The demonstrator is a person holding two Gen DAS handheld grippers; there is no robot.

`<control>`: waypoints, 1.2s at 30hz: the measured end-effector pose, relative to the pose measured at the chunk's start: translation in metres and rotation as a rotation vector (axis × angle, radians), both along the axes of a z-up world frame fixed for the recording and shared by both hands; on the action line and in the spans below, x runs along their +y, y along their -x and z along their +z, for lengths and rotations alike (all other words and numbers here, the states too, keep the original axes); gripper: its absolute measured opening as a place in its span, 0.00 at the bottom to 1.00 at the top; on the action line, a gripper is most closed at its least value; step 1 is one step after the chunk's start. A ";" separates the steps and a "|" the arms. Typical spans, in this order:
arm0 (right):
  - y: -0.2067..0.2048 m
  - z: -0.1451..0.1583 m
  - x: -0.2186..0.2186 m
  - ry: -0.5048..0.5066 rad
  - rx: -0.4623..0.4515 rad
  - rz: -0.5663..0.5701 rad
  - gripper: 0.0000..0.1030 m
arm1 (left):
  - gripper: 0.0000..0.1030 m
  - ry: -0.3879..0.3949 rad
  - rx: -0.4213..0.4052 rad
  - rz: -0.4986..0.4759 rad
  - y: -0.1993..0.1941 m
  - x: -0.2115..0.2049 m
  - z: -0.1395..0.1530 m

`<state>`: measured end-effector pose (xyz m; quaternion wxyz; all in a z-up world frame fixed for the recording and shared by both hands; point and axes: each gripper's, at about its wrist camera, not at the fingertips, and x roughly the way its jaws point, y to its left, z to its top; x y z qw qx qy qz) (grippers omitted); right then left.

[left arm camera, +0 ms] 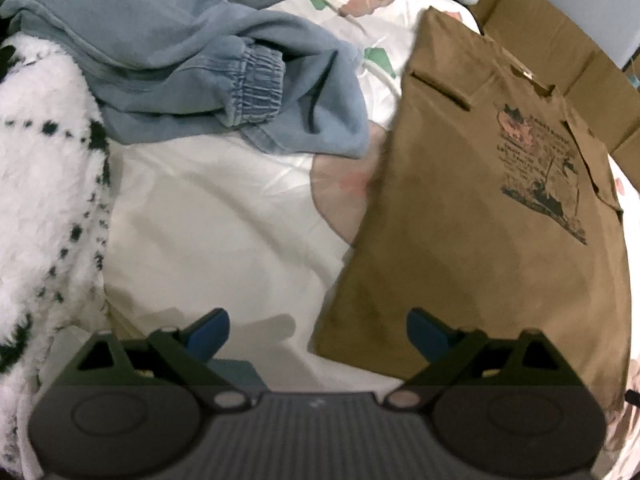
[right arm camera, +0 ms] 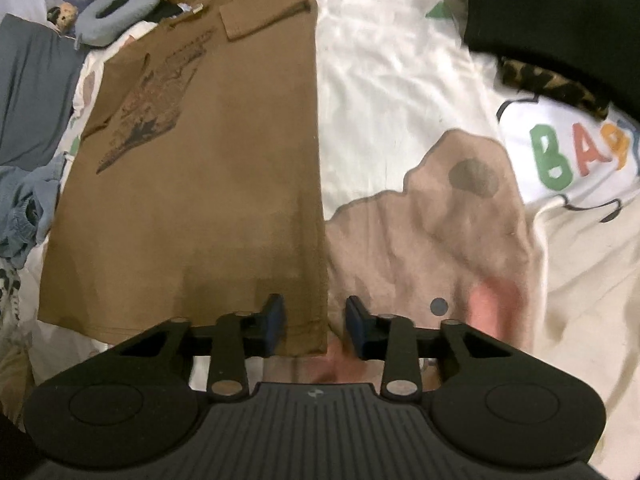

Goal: Fold clothes
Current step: 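Pinch the T-shirt hem with the right gripper while the left gripper pinches the hem beside it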

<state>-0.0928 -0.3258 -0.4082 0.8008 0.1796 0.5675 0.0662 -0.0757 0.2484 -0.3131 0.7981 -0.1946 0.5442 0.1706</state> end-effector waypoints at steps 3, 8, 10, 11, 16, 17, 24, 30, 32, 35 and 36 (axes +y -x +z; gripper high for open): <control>-0.004 -0.008 -0.003 -0.016 0.019 -0.010 0.29 | 0.94 -0.021 0.007 0.034 -0.001 -0.001 -0.005; -0.009 -0.021 -0.007 -0.045 0.049 -0.024 0.25 | 0.94 -0.014 0.021 0.038 0.000 -0.001 -0.010; -0.008 -0.024 -0.009 -0.064 0.059 -0.026 0.25 | 0.94 -0.010 0.022 0.037 0.000 0.000 -0.011; -0.007 -0.025 -0.010 -0.076 0.064 -0.033 0.26 | 0.94 -0.010 0.023 0.035 -0.001 0.000 -0.012; -0.005 -0.025 -0.015 -0.096 0.076 -0.033 0.01 | 0.94 -0.014 0.026 0.024 -0.001 0.003 -0.015; -0.006 -0.023 -0.015 -0.095 0.078 -0.025 0.01 | 0.94 -0.017 0.025 0.023 0.000 0.003 -0.015; -0.005 -0.015 -0.013 -0.054 0.074 -0.010 0.00 | 0.90 -0.054 0.033 -0.017 0.002 0.012 -0.021; -0.006 -0.016 -0.008 -0.023 0.078 0.001 0.00 | 0.75 -0.050 0.038 -0.098 0.001 0.019 -0.033; -0.006 -0.016 -0.007 -0.017 0.077 -0.001 0.00 | 0.65 -0.046 0.057 -0.111 0.001 0.018 -0.041; -0.007 -0.017 -0.007 -0.018 0.078 -0.009 0.00 | 0.49 -0.024 0.059 -0.134 0.001 0.015 -0.050; -0.007 -0.017 -0.007 -0.018 0.079 -0.012 0.01 | 0.46 -0.017 0.054 -0.145 0.001 0.013 -0.051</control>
